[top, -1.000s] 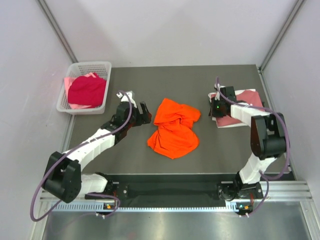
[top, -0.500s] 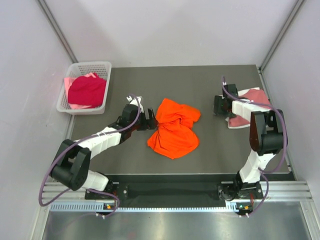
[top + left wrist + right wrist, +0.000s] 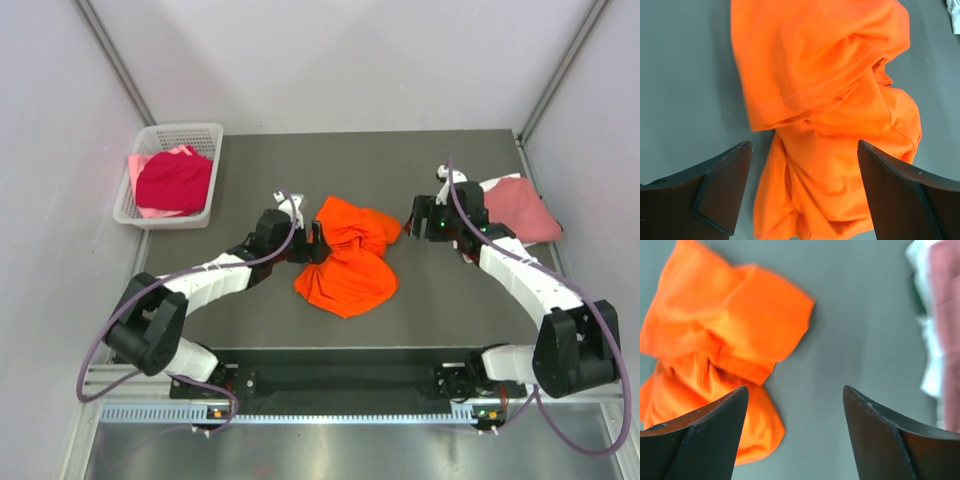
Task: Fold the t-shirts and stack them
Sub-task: Flatten the tshirt out
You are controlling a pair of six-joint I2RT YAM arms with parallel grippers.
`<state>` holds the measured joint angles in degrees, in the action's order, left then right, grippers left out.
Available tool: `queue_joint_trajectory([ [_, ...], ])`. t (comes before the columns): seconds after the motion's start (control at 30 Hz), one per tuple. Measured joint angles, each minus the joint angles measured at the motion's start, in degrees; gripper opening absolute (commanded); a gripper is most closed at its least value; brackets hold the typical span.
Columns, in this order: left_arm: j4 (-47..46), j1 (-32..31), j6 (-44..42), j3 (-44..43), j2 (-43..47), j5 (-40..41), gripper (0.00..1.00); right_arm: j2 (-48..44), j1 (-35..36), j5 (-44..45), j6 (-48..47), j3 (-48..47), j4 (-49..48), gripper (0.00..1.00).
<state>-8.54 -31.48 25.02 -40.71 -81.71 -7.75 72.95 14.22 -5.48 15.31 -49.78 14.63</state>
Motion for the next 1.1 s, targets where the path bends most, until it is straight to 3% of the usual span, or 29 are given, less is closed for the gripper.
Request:
queue_joint_trajectory([
  [0.1, 0.79, -0.74, -0.52, -3.3, -3.72, 1.79, 0.79, 0.81, 1.46, -2.54, 0.35, 1.86, 0.57, 0.77],
  [0.13, 1.51, -0.85, -0.57, -4.79, -5.31, 2.97, 0.71, 1.11, 2.32, -3.21, 0.37, 2.62, 1.16, 0.77],
  [0.2, 2.95, -0.87, -0.79, -7.89, -8.37, 5.25, 0.68, 1.57, 3.39, -4.0, 0.35, 3.61, 1.88, 0.77],
  [0.3, 4.13, -0.81, -0.87, -9.77, -11.1, 7.76, 0.69, 1.7, 3.93, -4.81, 0.37, 4.98, 2.08, 0.77],
  [0.37, 5.29, -0.81, -0.68, -10.1, -11.78, 9.75, 0.76, 1.7, 3.96, -4.98, 0.37, 5.86, 1.97, 0.78],
  [0.5, 7.5, -0.81, 0.35, -10.73, -12.22, 13.49, 0.79, 1.68, 4.66, -5.25, 0.74, 7.74, 1.18, 0.84],
  [0.57, 7.74, -0.76, 0.7, -10.99, -12.26, 13.99, 0.71, 1.68, 5.7, -5.51, 0.94, 8.96, 0.81, 0.82],
  [0.6, 7.74, -0.61, 0.92, -11.15, -12.35, 13.66, 0.55, 1.68, 6.38, -5.84, 1.03, 9.66, 0.72, 0.81],
  [0.67, 7.69, -0.42, 1.33, -11.5, -12.59, 12.66, 0.4, 1.7, 7.87, -6.64, 1.36, 11.23, 0.42, 0.81],
  [0.87, 6.34, -0.24, 0.74, -11.74, -12.68, 7.19, 0.34, 1.7, 10.4, -8.7, 2.56, 15.45, -2.62, 0.78],
  [1.03, 5.99, -0.24, 0.87, -14.12, -14.4, 4.98, 0.22, 0.48, 11.47, -10.78, 5.03, 18.86, -5.4, 0.7],
  [1.1, 5.92, -0.13, 1.07, -15.37, -15.41, 4.55, 0.25, 0.46, 12.41, -11.3, 6.45, 19.23, -6.01, 0.65],
])
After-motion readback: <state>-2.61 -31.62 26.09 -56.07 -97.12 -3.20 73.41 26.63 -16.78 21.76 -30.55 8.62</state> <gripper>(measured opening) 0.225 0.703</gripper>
